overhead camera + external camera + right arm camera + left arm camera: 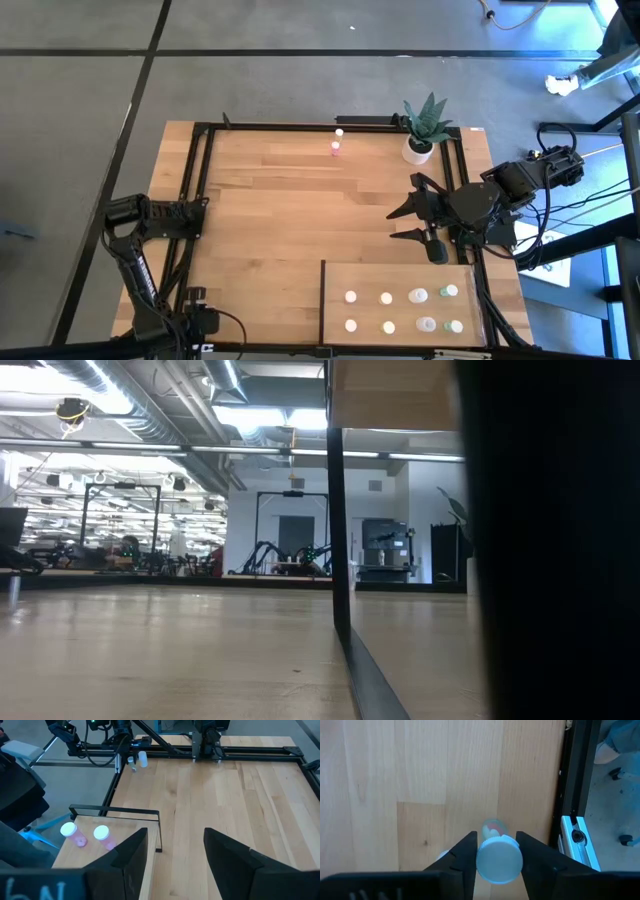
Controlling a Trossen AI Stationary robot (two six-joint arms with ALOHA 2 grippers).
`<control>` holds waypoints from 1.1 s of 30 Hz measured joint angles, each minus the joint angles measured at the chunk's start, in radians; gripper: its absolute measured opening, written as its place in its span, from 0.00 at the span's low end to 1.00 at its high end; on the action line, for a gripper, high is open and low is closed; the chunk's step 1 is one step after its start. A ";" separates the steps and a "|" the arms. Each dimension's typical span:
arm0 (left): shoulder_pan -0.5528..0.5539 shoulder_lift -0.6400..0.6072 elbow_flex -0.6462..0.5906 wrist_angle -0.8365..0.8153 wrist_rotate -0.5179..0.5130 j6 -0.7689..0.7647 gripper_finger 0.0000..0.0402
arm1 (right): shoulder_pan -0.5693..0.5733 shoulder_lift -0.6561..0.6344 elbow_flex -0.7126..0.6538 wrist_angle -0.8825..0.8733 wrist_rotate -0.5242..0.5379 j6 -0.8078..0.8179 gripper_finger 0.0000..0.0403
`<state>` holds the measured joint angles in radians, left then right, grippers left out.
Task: Pick and place medicine bottles onto shelf by color
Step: Put the blue pill bottle on the shelf aligned with the other blue pill bottle
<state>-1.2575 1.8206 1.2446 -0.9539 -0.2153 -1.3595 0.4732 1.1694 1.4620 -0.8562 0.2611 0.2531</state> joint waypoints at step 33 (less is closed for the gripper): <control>0.208 -0.013 0.000 -0.005 -0.004 -0.156 0.26 | 0.000 0.000 0.000 0.000 -0.001 -0.024 0.48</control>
<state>-1.0499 1.8071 1.2449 -0.9587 -0.2192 -1.5156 0.4732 1.1690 1.4624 -0.8566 0.2600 0.2287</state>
